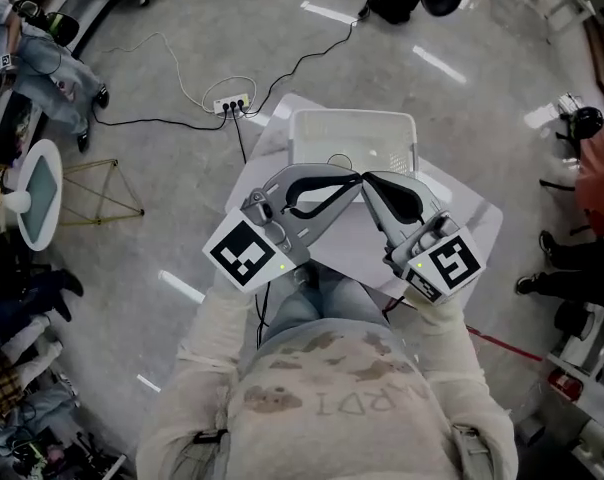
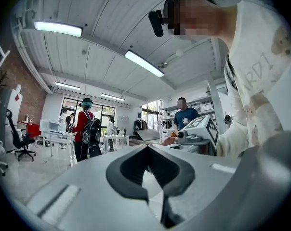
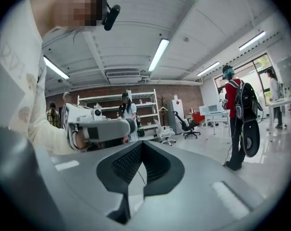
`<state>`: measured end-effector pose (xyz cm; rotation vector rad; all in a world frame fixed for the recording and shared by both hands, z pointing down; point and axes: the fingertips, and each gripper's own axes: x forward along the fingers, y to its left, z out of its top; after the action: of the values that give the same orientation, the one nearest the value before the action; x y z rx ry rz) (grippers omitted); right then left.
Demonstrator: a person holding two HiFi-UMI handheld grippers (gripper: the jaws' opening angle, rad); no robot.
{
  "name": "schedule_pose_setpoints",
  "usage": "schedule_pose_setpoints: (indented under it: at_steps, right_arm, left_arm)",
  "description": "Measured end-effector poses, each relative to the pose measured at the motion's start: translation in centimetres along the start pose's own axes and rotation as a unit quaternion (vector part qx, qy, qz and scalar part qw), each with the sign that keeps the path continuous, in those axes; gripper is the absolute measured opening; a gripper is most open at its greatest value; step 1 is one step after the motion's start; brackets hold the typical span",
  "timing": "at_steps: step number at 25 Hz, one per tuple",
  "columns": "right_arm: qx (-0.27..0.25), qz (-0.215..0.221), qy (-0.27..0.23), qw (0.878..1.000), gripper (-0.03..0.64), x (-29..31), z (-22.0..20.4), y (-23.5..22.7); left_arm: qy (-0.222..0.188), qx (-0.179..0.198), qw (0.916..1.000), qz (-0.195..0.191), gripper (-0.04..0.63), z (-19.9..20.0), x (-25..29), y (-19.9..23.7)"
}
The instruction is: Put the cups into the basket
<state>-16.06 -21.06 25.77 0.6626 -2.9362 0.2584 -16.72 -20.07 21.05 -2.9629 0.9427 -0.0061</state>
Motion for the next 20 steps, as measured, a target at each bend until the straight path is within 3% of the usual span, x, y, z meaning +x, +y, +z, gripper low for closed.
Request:
schedule_pose_setpoints:
  at_steps: [5, 20]
  right_arm:
    - [-0.007, -0.007, -0.049, 0.999, 0.025, -2.8, 2.5, 2.9]
    - [-0.013, -0.002, -0.075, 0.997, 0.025, -5.4, 4.2, 5.4]
  left_arm:
    - [-0.005, 0.005, 0.9999, -0.007, 0.0, 0.8, -0.5, -2.5]
    - [-0.004, 0.023, 0.9997, 0.007, 0.0, 2.7, -2.1, -5.7]
